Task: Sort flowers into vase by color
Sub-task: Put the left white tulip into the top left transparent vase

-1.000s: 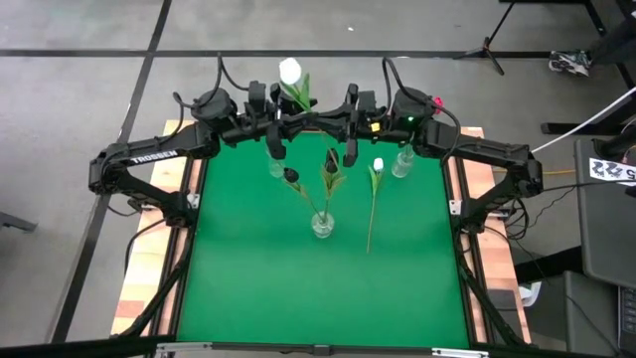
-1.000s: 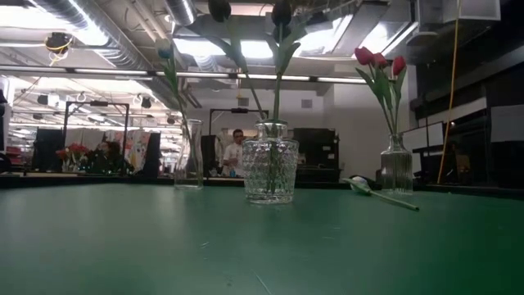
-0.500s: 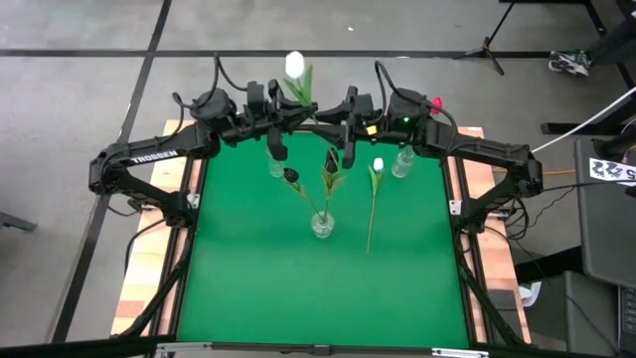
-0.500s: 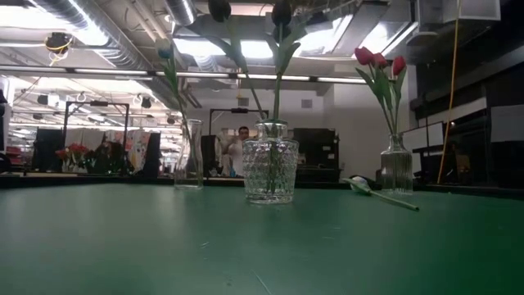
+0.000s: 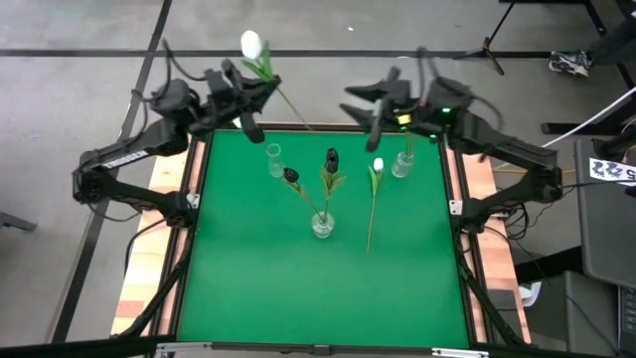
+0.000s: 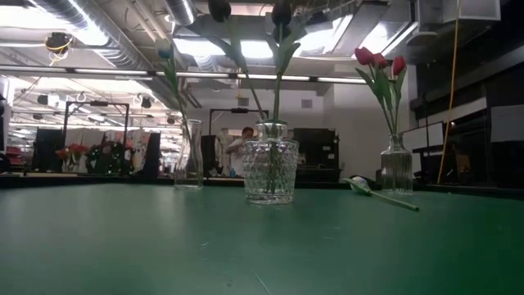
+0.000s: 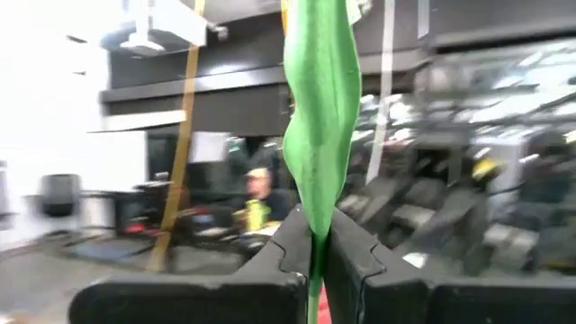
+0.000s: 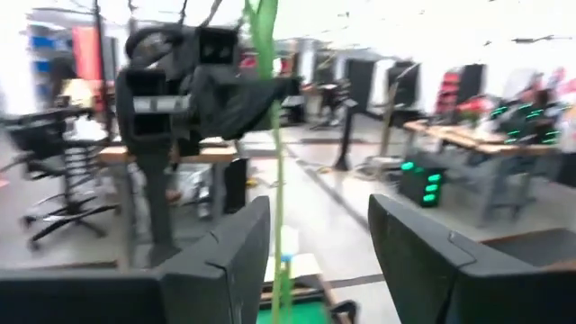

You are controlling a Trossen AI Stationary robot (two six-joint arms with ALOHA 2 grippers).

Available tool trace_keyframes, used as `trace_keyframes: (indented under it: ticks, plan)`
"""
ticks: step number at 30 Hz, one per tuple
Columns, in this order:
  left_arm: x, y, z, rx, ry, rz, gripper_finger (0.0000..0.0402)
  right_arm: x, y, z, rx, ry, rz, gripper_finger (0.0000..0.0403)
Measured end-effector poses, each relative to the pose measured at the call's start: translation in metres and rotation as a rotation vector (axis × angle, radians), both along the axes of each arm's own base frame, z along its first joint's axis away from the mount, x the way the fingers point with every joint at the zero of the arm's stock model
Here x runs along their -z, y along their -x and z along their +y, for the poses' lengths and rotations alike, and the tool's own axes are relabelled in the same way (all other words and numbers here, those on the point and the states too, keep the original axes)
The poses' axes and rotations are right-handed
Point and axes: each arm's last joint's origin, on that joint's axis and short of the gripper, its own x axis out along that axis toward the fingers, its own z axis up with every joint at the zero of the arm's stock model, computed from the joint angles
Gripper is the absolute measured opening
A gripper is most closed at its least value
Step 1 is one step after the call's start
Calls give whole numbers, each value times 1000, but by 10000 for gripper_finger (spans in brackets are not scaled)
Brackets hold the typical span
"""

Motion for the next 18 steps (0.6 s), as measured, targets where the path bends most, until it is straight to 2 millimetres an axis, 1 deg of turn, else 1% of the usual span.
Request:
trace_keyframes:
  ticks: [2, 3, 6, 9, 14, 16, 18]
  plan:
    - [0, 7, -2, -73, -16, 36, 10, -9, 16, 2, 61, 28, -11, 190]
    - [1, 7, -3, -102, -21, 66, 12, -12, 24, 4, 93, 44, -13, 191]
    - [10, 2, -8, -163, -39, 173, 8, -23, 45, 7, 161, 63, -35, 191]
    - [20, -8, -14, -240, -57, 280, 6, -27, 59, 9, 201, 60, -35, 191]
    - [36, -17, -18, -410, -12, 430, 10, -26, 66, 10, 230, 50, -1, 191]
    - [47, -21, -18, -465, 24, 464, 7, -24, 66, 10, 229, 47, 22, 191]
    - [62, -25, -18, -468, 65, 468, 5, -21, 63, 9, 228, 43, 46, 191]
